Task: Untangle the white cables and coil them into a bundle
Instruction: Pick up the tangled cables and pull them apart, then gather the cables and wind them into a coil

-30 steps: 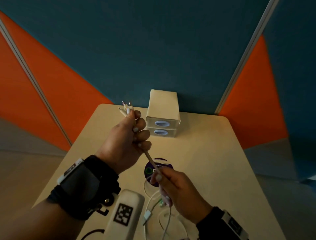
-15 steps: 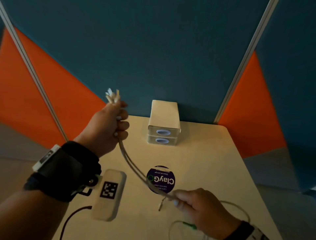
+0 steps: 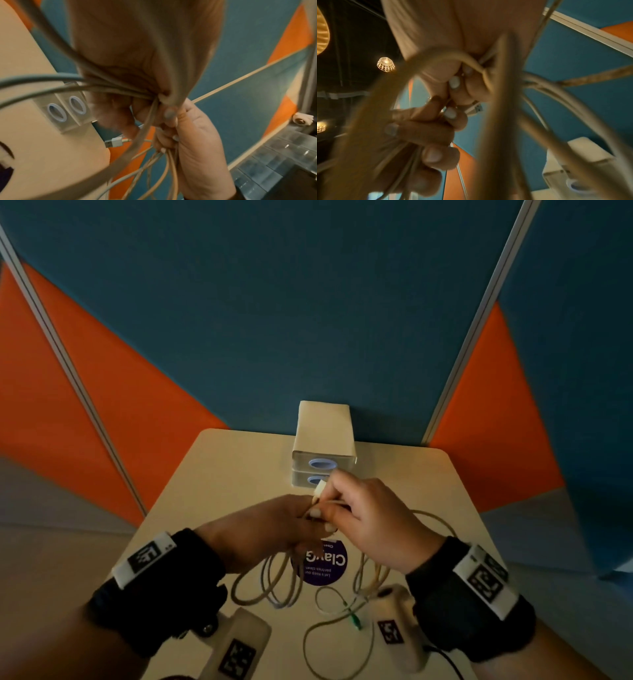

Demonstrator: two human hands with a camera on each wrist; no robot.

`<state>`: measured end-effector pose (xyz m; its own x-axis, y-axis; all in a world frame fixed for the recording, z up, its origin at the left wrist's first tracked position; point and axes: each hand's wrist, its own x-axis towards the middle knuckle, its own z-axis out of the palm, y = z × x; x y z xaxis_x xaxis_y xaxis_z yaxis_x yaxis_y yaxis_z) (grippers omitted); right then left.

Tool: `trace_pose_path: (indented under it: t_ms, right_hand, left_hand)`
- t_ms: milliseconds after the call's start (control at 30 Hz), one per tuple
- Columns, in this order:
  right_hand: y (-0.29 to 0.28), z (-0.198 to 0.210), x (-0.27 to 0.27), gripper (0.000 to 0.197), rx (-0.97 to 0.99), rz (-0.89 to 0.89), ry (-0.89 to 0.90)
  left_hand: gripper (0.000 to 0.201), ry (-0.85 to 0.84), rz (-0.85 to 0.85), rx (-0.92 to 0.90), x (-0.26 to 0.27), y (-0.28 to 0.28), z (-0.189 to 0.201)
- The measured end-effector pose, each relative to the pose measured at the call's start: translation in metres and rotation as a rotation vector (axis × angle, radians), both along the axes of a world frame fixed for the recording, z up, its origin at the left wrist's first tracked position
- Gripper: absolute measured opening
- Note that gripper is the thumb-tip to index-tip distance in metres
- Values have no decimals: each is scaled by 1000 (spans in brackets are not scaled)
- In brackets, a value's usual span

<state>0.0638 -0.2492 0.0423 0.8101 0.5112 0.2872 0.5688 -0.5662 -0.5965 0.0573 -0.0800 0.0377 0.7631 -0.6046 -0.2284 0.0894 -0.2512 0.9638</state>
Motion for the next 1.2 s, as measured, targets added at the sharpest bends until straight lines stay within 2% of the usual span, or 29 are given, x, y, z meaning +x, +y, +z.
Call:
trace_pose_path:
  t_ms: [133, 267, 467, 633, 733, 900, 1000, 1067, 1200]
  right_hand:
    - [-12, -3, 4, 16, 54, -2, 193]
    - [-34, -4, 7, 14, -43, 34, 289]
    - [-56, -7, 12, 16, 55, -70, 309]
    - [-14, -14, 3, 23, 259, -312, 120]
    - [11, -19, -4, 19, 260, -324, 62]
    - [36, -27, -12, 24, 166, -209, 45]
    - [38, -28, -13, 20, 156, -165, 81]
    - [34, -30, -12, 15, 174, -127, 127]
    - [26, -30, -14, 15, 127, -164, 205]
  left_hand:
    - [14, 252, -40, -219, 5, 19, -1]
    - [18, 311, 13, -263, 8, 32, 10]
    - [27, 254, 170, -232, 7, 40, 16]
    - [45, -39, 343, 104, -3, 8, 7]
    - [51, 14, 400, 41, -8, -9, 1]
    - [37, 44, 472, -109, -9, -26, 7]
    - [33, -86, 578, -57, -5, -27, 7]
    - [31, -160, 669, -86, -2, -26, 6]
    - [36, -159, 832, -176, 5, -19, 9]
